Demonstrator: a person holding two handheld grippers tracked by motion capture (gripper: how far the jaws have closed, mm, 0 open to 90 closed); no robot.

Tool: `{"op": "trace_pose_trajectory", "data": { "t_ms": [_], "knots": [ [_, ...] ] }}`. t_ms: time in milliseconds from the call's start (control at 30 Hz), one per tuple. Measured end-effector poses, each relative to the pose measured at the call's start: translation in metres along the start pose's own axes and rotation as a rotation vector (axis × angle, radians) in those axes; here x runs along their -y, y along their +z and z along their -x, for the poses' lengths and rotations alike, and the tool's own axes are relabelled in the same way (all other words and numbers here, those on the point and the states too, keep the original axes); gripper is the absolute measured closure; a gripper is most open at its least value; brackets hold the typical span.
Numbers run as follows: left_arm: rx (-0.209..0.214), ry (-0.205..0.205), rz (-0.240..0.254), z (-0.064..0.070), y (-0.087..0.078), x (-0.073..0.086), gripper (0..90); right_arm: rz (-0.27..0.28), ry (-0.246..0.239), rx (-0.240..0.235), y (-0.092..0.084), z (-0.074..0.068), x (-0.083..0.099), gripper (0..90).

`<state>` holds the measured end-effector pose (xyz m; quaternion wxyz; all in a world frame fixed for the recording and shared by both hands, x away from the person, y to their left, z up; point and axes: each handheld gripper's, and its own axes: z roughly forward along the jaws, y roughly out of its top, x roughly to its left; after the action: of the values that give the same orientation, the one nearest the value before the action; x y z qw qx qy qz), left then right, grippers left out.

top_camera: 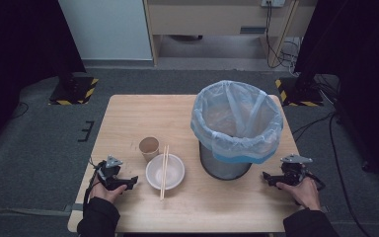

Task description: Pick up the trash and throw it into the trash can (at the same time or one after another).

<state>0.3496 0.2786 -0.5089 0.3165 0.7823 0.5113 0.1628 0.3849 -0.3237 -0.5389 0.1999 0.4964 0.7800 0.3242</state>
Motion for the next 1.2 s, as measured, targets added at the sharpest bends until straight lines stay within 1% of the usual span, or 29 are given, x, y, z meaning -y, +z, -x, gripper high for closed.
{"op": "trace_pose_trajectory", "data": {
  "t_ms": [67, 100, 333, 367, 400, 433, 467, 500, 533, 567, 600, 633, 667, 700, 733, 767, 900, 933, 1067, 1200],
  "knots": [
    [-0.003, 0.001, 0.02, 0.0, -0.005, -0.002, 15.1, -0.002, 0.002, 0.0, 0.0, 0.0, 0.0, 0.8],
    [-0.003, 0.001, 0.02, 0.0, -0.005, -0.002, 15.1, -0.002, 0.002, 0.0, 0.0, 0.0, 0.0, 0.8],
    [-0.016, -0.033, 0.142, 0.0, -0.023, -0.013, 16.7, 0.003, -0.001, -0.001, 0.0, 0.0, 0.0, 0.8],
    [-0.008, -0.039, 0.168, 0.0, -0.026, -0.015, 17.7, 0.003, -0.002, -0.002, 0.0, 0.0, 0.001, 0.8],
    [-0.008, -0.039, 0.168, 0.0, -0.026, -0.015, 18.3, 0.003, -0.002, -0.002, 0.0, 0.0, 0.0, 0.8],
    [-0.002, -0.054, 0.204, -0.001, -0.03, -0.017, 18.4, 0.003, -0.002, -0.002, 0.0, 0.0, 0.0, 0.8],
    [-0.001, -0.051, 0.22, -0.001, -0.032, -0.018, 18.5, 0.003, -0.002, -0.002, 0.0, 0.0, 0.0, 0.8],
    [-0.001, -0.051, 0.22, -0.001, -0.032, -0.018, 18.9, 0.003, -0.002, -0.002, 0.0, 0.0, 0.0, 0.8],
    [-0.011, -0.046, 0.249, -0.002, -0.037, -0.022, 19.2, 0.003, -0.002, -0.002, 0.0, 0.0, 0.0, 0.8],
    [-0.017, -0.045, 0.264, -0.002, -0.04, -0.024, 19.2, 0.003, -0.002, -0.002, 0.0, 0.0, 0.0, 0.8],
    [-0.017, -0.045, 0.264, -0.002, -0.04, -0.024, 19.2, 0.003, -0.002, -0.002, 0.0, 0.0, 0.0, 0.8],
    [-0.019, -0.041, 0.294, -0.003, -0.044, -0.027, 19.2, 0.003, -0.002, -0.002, 0.0, 0.0, 0.0, 0.8],
    [-0.02, -0.038, 0.309, -0.003, -0.046, -0.029, 19.5, 0.003, -0.002, -0.001, 0.0, 0.0, 0.0, 0.8],
    [-0.036, -0.02, 0.334, -0.004, -0.051, -0.033, 19.5, 0.003, -0.002, -0.001, 0.0, 0.0, 0.0, 0.8],
    [-0.036, -0.02, 0.334, -0.004, -0.051, -0.033, 19.5, 0.003, -0.002, -0.001, 0.0, 0.0, 0.0, 0.8],
    [-0.048, -0.014, 0.353, -0.004, -0.054, -0.037, 19.5, 0.003, -0.002, -0.001, 0.0, 0.0, 0.001, 0.8],
    [-0.052, -0.014, 0.397, -0.006, -0.06, -0.046, 20.1, 0.003, -0.002, -0.001, 0.0, 0.0, 0.0, 0.8],
    [-0.052, -0.024, 0.42, -0.007, -0.064, -0.051, 20.4, 0.003, -0.002, -0.001, 0.0, 0.0, 0.0, 0.8],
    [-0.047, -0.022, 0.458, -0.008, -0.069, -0.064, 22.1, 0.003, -0.002, -0.001, 0.0, 0.0, 0.001, 0.8],
    [-0.04, -0.017, 0.485, -0.007, -0.07, -0.077, 22.9, 0.003, -0.002, -0.001, 0.0, 0.0, 0.001, 0.8]
  ]
}}
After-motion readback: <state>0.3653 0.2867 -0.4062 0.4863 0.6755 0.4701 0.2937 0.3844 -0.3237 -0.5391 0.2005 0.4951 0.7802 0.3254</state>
